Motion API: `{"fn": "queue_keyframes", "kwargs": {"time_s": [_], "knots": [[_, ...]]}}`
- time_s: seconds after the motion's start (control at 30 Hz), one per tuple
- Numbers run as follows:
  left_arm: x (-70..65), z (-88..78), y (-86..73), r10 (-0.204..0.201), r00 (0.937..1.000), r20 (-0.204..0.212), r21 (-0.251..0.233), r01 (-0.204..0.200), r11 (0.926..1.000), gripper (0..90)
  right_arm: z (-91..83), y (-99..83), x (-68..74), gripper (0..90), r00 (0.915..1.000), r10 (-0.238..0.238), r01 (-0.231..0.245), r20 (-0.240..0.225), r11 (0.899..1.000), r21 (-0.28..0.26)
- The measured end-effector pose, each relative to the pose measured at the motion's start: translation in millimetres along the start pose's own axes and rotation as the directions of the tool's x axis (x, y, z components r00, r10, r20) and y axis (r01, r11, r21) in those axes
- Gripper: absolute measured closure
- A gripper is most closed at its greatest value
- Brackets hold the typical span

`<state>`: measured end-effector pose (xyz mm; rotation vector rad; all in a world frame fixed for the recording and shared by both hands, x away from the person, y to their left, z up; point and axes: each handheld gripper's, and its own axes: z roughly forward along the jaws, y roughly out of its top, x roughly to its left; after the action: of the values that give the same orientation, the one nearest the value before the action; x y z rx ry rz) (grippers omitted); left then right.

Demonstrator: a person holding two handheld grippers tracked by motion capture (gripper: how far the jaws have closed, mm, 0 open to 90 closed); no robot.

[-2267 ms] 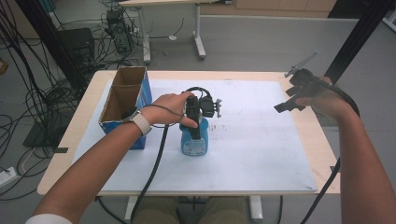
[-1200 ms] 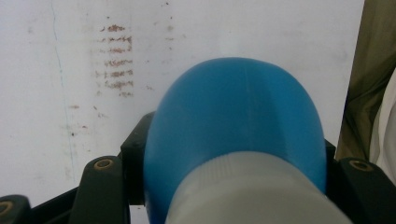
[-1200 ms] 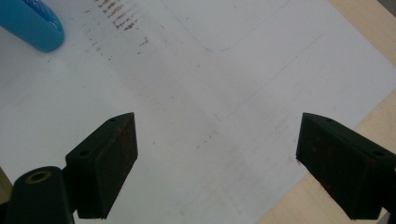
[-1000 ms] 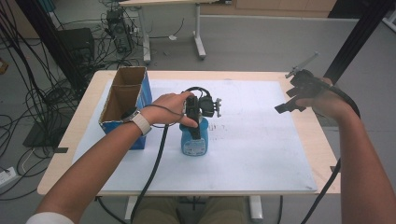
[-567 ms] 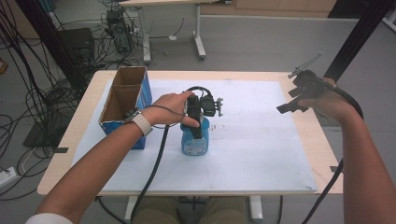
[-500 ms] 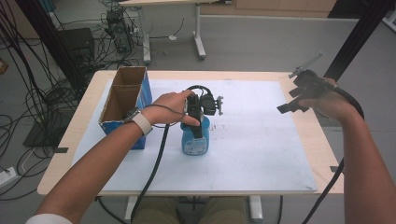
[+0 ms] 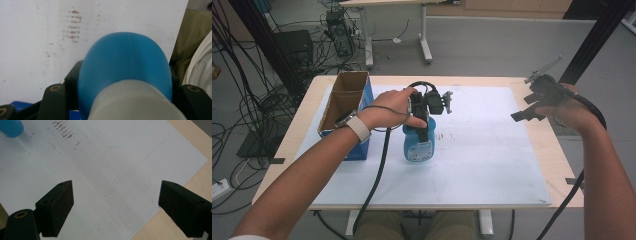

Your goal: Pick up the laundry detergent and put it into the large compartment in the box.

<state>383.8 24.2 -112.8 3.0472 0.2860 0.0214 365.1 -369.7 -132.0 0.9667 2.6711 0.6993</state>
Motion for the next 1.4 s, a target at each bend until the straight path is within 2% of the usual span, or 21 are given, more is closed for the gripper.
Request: {"fn": "queue_keyframes", "kwargs": {"time_s": [0.27, 0.47, 0.67, 0.7, 0.73, 0.87, 0.9, 1.03, 1.33, 1.4], "knots": [[-1.1, -9.8, -1.6, -0.07, 0.9975, -0.013, -0.002, 0.07, 0.9976, 38.6, -1.9, 0.2, 3.6, 12.9, 1.0, -0.009, 0.009, -0.002, 1.0, -0.011], [-3.0, -16.5, -5.1, -0.123, 0.9921, -0.027, -0.015, 0.122, 0.9924, 38.6, -3.3, 0.6, 5.0, 12.9, 0.9999, -0.012, 0.012, -0.003, 1.0, -0.017], [-4.3, -22.0, -5.2, -0.14, 0.9898, -0.026, -0.01, 0.14, 0.9901, 38.5, -5.3, 1.6, 6.6, 12.9, 0.9998, -0.021, 0.02, -0.002, 1.0, -0.024], [-5.1, -23.5, -6.4, -0.157, 0.9872, -0.026, -0.018, 0.157, 0.9874, 38.5, -5.3, 1.7, 6.7, 12.9, 0.9998, -0.021, 0.021, -0.002, 0.999, -0.025], [-5.2, -25.0, -5.6, -0.156, 0.9874, -0.028, -0.012, 0.156, 0.9877, 38.5, -5.4, 2.0, 7.1, 12.9, 0.9997, -0.022, 0.022, -0.003, 0.999, -0.025], [-7.8, -31.5, -6.5, -0.195, 0.98, -0.038, -0.02, 0.195, 0.9807, 38.5, -6.4, 1.6, 8.4, 12.9, 0.9996, -0.027, 0.026, -0.003, 0.999, -0.033], [-8.6, -33.3, -6.6, -0.194, 0.98, -0.043, -0.022, 0.194, 0.9808, 38.5, -6.4, 1.6, 8.4, 12.9, 0.9996, -0.027, 0.026, -0.003, 0.999, -0.033], [-9.6, -41.7, -10.6, -0.226, 0.973, -0.049, -0.042, 0.224, 0.9738, 38.5, -7.7, -0.4, 9.3, 12.9, 0.9996, -0.028, 0.028, -0.004, 0.999, -0.041], [-7.9, -60.5, -14.0, -0.281, 0.9579, -0.059, -0.039, 0.279, 0.9595, 38.4, -12.2, -3.2, 11.0, 13.0, 0.9998, -0.018, 0.018, 0.006, 1.0, -0.024], [-8.2, -64.5, -16.2, -0.302, 0.9513, -0.062, -0.046, 0.299, 0.953, 38.4, -14.4, -3.8, 11.7, 13.1, 0.9998, -0.02, 0.02, 0.009, 0.999, -0.026]]}}
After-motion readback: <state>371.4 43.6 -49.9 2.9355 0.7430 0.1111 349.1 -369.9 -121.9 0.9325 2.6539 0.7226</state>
